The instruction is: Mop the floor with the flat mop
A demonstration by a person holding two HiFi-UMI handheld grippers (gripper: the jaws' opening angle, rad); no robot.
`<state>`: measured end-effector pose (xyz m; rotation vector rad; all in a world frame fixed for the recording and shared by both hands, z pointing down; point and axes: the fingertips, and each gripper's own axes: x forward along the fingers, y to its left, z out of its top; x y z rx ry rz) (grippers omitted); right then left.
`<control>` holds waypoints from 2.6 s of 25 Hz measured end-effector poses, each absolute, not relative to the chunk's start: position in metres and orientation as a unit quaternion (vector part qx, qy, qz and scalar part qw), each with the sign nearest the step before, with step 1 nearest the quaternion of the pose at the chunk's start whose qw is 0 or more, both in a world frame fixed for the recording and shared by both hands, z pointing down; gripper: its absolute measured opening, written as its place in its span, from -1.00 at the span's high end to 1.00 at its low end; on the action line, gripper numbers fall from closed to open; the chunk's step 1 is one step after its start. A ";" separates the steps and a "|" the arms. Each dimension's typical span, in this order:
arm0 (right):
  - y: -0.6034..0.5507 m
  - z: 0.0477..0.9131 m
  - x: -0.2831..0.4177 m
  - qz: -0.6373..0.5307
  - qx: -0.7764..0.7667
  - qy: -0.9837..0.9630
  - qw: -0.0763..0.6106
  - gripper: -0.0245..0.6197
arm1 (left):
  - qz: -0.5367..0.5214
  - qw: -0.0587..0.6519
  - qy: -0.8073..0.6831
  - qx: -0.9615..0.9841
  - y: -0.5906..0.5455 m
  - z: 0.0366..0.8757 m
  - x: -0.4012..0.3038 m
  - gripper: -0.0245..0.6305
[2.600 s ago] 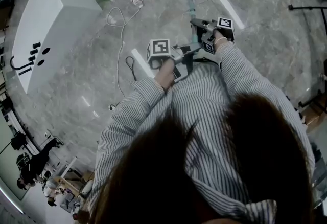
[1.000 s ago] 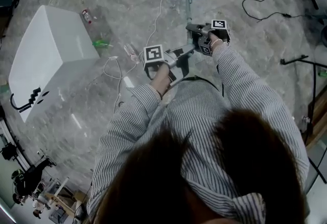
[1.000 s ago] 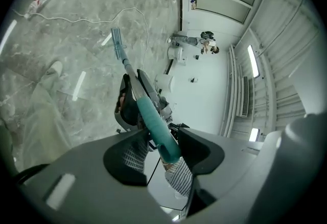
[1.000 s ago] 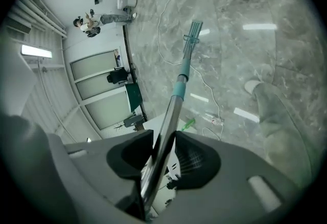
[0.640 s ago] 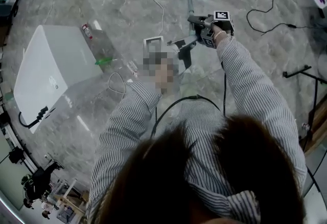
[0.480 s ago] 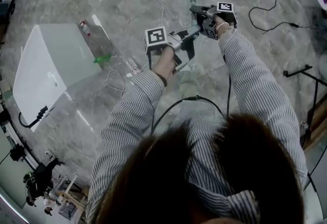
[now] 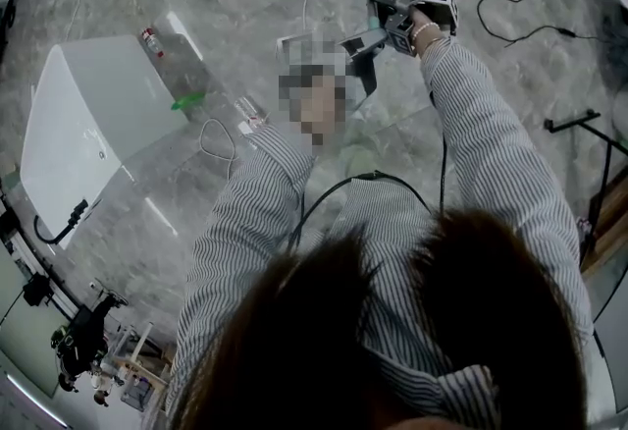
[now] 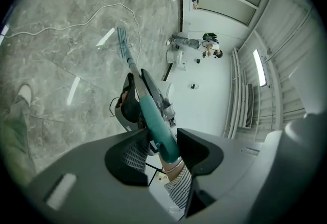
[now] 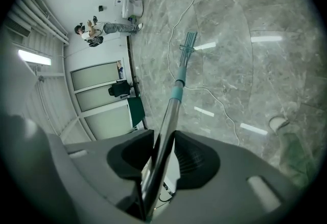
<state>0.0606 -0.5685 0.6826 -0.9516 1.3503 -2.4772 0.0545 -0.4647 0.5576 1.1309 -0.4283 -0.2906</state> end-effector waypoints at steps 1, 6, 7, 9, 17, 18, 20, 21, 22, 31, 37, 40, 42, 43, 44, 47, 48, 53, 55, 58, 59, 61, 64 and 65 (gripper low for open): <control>-0.565 0.683 0.060 -0.830 -0.320 0.449 0.085 0.54 | -0.143 0.812 -0.200 0.529 -0.462 0.556 0.055 0.41; -0.534 0.674 0.057 -0.832 -0.331 0.434 0.098 0.54 | -0.152 0.813 -0.199 0.526 -0.434 0.557 0.054 0.41; -0.526 0.674 0.057 -0.832 -0.330 0.434 0.098 0.54 | -0.149 0.813 -0.200 0.527 -0.426 0.557 0.054 0.41; -0.508 0.673 0.054 -0.832 -0.329 0.435 0.098 0.54 | -0.149 0.815 -0.200 0.524 -0.407 0.556 0.051 0.41; -0.388 0.675 0.038 -0.831 -0.331 0.437 0.094 0.54 | -0.185 0.816 -0.195 0.512 -0.288 0.549 0.036 0.41; -0.369 0.675 0.036 -0.831 -0.330 0.439 0.093 0.54 | -0.189 0.815 -0.196 0.512 -0.269 0.549 0.034 0.41; -0.331 0.676 0.033 -0.829 -0.327 0.443 0.092 0.54 | -0.198 0.814 -0.194 0.510 -0.230 0.551 0.030 0.41; -0.311 0.677 0.030 -0.828 -0.327 0.445 0.094 0.54 | -0.199 0.813 -0.192 0.512 -0.210 0.552 0.027 0.41; -0.291 0.678 0.027 -0.828 -0.327 0.446 0.095 0.54 | -0.198 0.812 -0.190 0.515 -0.189 0.553 0.025 0.41; -0.086 0.689 -0.001 -0.835 -0.318 0.443 0.079 0.55 | -0.171 0.818 -0.183 0.518 0.018 0.564 -0.004 0.42; 0.014 0.677 -0.017 -0.839 -0.317 0.428 0.108 0.55 | -0.146 0.822 -0.177 0.521 0.116 0.550 -0.021 0.43; 0.055 0.671 -0.024 -0.845 -0.317 0.419 0.102 0.55 | -0.114 0.825 -0.168 0.528 0.156 0.542 -0.025 0.42; 0.077 0.665 -0.025 -0.850 -0.314 0.413 0.096 0.56 | -0.086 0.820 -0.164 0.541 0.178 0.541 -0.026 0.42; 0.088 0.662 -0.025 -0.852 -0.311 0.411 0.092 0.56 | -0.073 0.818 -0.163 0.546 0.189 0.540 -0.025 0.42; 0.099 0.661 -0.023 -0.853 -0.309 0.412 0.086 0.56 | -0.065 0.817 -0.161 0.549 0.201 0.538 -0.023 0.42; 0.131 0.660 -0.019 -0.853 -0.307 0.416 0.072 0.56 | -0.051 0.817 -0.150 0.554 0.233 0.531 -0.016 0.42; 0.138 0.658 -0.019 -0.854 -0.310 0.412 0.074 0.56 | -0.051 0.818 -0.150 0.554 0.239 0.530 -0.015 0.42; 0.134 0.655 -0.013 -0.865 -0.307 0.390 0.078 0.57 | -0.080 0.842 -0.147 0.513 0.231 0.520 -0.006 0.43; 0.147 0.656 -0.014 -0.865 -0.301 0.395 0.075 0.57 | -0.088 0.840 -0.151 0.514 0.245 0.523 -0.006 0.43; 0.162 0.657 -0.013 -0.862 -0.299 0.401 0.086 0.56 | -0.087 0.828 -0.163 0.530 0.262 0.530 -0.009 0.43; 0.156 0.656 -0.013 -0.862 -0.300 0.398 0.089 0.56 | -0.093 0.831 -0.163 0.524 0.256 0.526 -0.008 0.43; 0.138 0.653 -0.013 -0.864 -0.301 0.394 0.089 0.56 | -0.106 0.838 -0.158 0.511 0.234 0.515 -0.006 0.43; 0.123 0.651 -0.014 -0.863 -0.299 0.396 0.094 0.55 | -0.106 0.839 -0.152 0.511 0.217 0.511 -0.005 0.41; 0.122 0.652 -0.014 -0.862 -0.298 0.397 0.099 0.55 | -0.103 0.837 -0.150 0.516 0.217 0.512 -0.005 0.41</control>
